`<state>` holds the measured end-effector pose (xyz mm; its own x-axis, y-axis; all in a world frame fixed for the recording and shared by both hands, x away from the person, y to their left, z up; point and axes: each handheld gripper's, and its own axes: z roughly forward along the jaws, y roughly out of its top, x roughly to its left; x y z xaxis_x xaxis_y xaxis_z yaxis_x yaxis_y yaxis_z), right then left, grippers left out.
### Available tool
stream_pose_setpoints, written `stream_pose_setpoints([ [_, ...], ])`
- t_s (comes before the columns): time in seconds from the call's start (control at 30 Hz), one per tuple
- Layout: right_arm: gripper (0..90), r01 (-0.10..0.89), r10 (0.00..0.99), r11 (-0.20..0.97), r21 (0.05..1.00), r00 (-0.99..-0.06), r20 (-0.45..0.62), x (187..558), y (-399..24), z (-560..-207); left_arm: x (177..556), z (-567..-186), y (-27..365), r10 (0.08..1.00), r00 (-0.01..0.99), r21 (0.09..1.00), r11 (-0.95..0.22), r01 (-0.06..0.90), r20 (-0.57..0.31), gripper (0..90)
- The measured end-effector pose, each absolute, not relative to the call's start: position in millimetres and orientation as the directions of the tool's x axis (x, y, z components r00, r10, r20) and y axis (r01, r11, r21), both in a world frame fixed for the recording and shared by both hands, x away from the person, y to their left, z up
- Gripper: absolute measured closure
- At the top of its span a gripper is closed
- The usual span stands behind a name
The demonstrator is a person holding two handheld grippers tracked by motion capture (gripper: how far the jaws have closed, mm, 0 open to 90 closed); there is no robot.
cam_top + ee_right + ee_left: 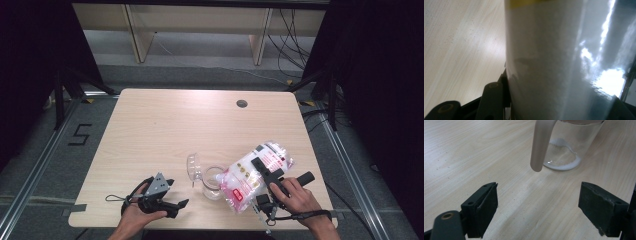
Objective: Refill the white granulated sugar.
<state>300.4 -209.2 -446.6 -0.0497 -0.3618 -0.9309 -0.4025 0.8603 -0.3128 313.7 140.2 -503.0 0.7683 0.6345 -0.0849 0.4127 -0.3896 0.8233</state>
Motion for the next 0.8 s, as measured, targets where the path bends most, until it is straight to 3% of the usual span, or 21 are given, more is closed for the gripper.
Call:
stream_pose_setpoints([
  [0.8, 53.4, -0.413, -0.358, 0.857, -0.309, -0.044, -0.933, 302.4, -211.4, -449.7, 313.7, -502.7, 140.1, 0.634, 0.768, 0.823, -0.389, 0.415, -0.088, 15.7],
])
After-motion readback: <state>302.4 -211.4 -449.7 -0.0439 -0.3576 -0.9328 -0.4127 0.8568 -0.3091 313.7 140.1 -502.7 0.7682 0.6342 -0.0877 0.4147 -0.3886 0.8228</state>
